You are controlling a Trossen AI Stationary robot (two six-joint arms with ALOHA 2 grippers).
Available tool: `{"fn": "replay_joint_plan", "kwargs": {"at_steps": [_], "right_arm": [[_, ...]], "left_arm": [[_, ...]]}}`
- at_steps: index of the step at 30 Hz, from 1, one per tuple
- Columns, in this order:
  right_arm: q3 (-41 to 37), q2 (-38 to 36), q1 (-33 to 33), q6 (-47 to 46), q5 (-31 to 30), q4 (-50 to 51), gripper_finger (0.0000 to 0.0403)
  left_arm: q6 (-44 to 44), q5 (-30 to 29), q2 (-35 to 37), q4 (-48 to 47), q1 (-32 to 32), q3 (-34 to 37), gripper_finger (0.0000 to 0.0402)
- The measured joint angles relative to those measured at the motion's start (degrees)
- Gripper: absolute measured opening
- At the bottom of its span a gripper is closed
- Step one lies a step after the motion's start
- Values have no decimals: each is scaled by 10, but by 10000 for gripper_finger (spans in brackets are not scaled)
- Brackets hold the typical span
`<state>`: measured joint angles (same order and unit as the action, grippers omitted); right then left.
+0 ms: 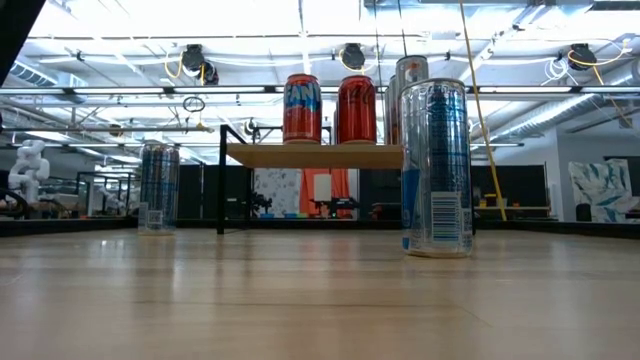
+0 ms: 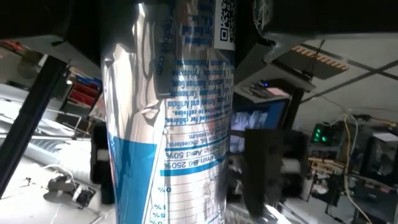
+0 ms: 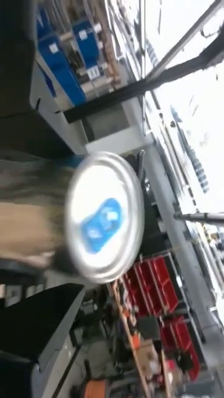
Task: Place canned beverage on shelf
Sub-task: Put the top right blue soda can on the shelf
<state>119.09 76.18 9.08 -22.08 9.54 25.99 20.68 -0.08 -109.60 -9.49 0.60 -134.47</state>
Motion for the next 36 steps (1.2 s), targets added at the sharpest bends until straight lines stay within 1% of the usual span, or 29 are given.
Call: {"fn": "replay_joint_plan", "kwargs": {"at_steps": [5, 7, 15, 18, 22, 24, 29, 31, 34, 36], "right_arm": [[0, 13, 0, 3, 28, -36, 294], [0, 14, 0, 3, 28, -35, 283], [0, 14, 13, -9, 30, -31, 216], [-1, 13, 18, -14, 39, -27, 201], [-1, 13, 19, -15, 45, -19, 200], [-1, 13, 19, -16, 45, -5, 204], [-1, 13, 29, -18, 40, 38, 207], [-1, 12, 35, -18, 48, 57, 207], [-1, 13, 45, -19, 71, 94, 207], [0, 16, 45, -15, 72, 119, 207]], "left_arm": [[5, 9, -2, -2, 0, 0, 240], [5, 9, -1, 1, 0, 0, 240], [3, 8, -1, -10, 0, 0, 240], [4, 0, 0, -25, 0, -1, 240], [3, -4, 1, -47, 1, -2, 242], [5, -4, 2, -65, 3, -2, 251], [13, -5, 14, -140, 12, -1, 291], [14, -4, 21, -177, 15, -1, 307], [14, -2, 30, -207, 21, -1, 327], [15, -2, 34, -210, 26, 0, 336]]}}
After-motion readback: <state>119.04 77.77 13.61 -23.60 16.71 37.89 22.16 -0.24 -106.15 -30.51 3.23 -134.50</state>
